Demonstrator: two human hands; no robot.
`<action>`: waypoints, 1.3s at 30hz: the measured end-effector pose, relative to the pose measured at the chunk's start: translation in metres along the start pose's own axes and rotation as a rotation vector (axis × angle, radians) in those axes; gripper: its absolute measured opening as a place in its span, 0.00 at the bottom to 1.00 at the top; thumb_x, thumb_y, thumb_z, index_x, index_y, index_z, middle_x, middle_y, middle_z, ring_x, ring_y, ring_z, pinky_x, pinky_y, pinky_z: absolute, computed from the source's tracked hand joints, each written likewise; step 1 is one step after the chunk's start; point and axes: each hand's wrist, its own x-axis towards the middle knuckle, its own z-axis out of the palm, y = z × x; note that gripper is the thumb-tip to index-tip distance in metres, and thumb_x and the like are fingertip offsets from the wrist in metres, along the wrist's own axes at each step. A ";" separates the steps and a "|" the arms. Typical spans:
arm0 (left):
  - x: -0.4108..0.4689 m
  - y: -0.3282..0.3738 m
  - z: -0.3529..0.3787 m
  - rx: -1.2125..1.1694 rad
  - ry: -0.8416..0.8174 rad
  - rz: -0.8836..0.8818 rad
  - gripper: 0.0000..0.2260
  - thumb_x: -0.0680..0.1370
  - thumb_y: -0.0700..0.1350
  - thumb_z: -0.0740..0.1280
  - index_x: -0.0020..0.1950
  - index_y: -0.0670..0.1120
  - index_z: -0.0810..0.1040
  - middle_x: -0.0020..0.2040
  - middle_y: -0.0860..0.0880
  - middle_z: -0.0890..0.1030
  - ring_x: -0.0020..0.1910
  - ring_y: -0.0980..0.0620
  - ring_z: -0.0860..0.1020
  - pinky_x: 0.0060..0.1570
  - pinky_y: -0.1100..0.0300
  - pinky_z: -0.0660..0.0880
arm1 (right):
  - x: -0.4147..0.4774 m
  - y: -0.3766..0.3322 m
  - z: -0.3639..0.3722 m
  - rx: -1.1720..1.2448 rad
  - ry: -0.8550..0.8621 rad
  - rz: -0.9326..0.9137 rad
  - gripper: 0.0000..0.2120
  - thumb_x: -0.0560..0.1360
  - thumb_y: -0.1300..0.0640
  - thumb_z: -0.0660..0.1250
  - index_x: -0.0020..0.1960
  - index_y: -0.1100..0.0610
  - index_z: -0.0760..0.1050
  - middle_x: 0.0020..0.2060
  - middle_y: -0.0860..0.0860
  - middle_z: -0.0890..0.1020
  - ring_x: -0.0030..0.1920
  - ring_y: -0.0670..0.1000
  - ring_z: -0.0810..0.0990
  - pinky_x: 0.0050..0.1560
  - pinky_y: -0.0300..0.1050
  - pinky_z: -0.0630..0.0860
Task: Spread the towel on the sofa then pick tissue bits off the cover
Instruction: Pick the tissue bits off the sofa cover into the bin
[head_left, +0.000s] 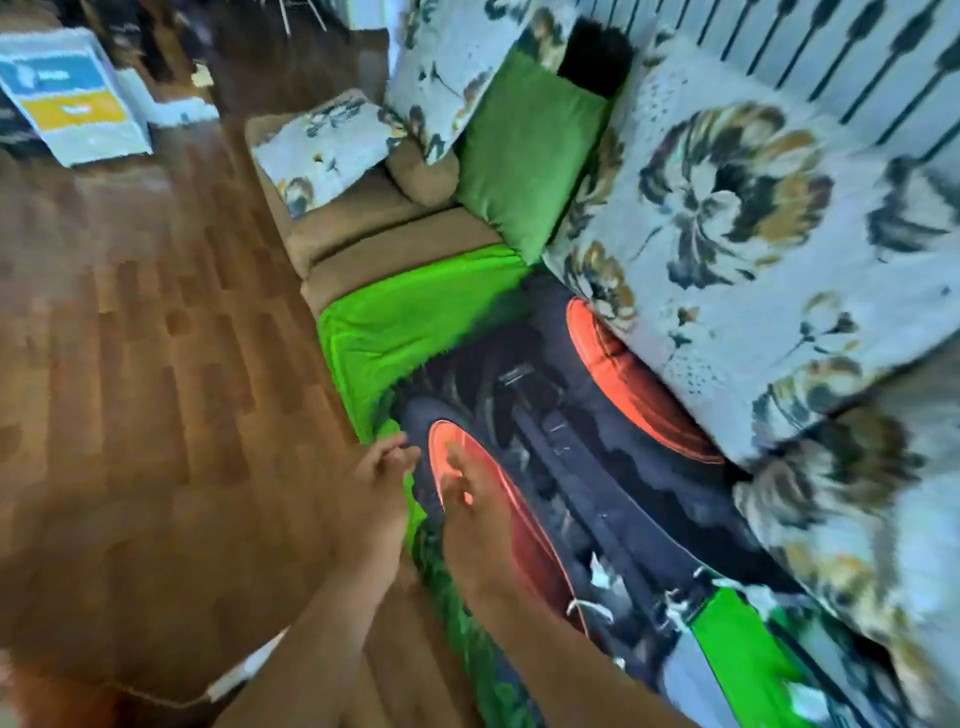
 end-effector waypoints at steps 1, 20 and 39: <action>-0.014 0.004 0.026 0.010 -0.080 0.021 0.07 0.75 0.41 0.63 0.47 0.51 0.79 0.49 0.41 0.82 0.49 0.48 0.80 0.52 0.56 0.73 | -0.003 0.006 -0.029 0.028 0.054 0.008 0.17 0.79 0.63 0.55 0.67 0.55 0.69 0.65 0.54 0.75 0.66 0.52 0.72 0.68 0.51 0.67; -0.214 -0.089 0.217 0.193 -0.696 0.028 0.10 0.78 0.36 0.60 0.53 0.47 0.78 0.45 0.46 0.83 0.46 0.49 0.81 0.46 0.67 0.76 | -0.142 0.146 -0.275 0.293 0.900 0.287 0.17 0.78 0.64 0.59 0.60 0.46 0.74 0.57 0.53 0.79 0.53 0.49 0.77 0.58 0.53 0.73; -0.326 -0.295 0.207 1.271 -1.240 0.361 0.37 0.73 0.35 0.64 0.74 0.58 0.50 0.77 0.48 0.50 0.70 0.45 0.64 0.56 0.54 0.76 | -0.285 0.359 -0.297 0.149 0.835 0.687 0.14 0.75 0.66 0.63 0.56 0.52 0.76 0.55 0.53 0.80 0.46 0.55 0.79 0.56 0.60 0.76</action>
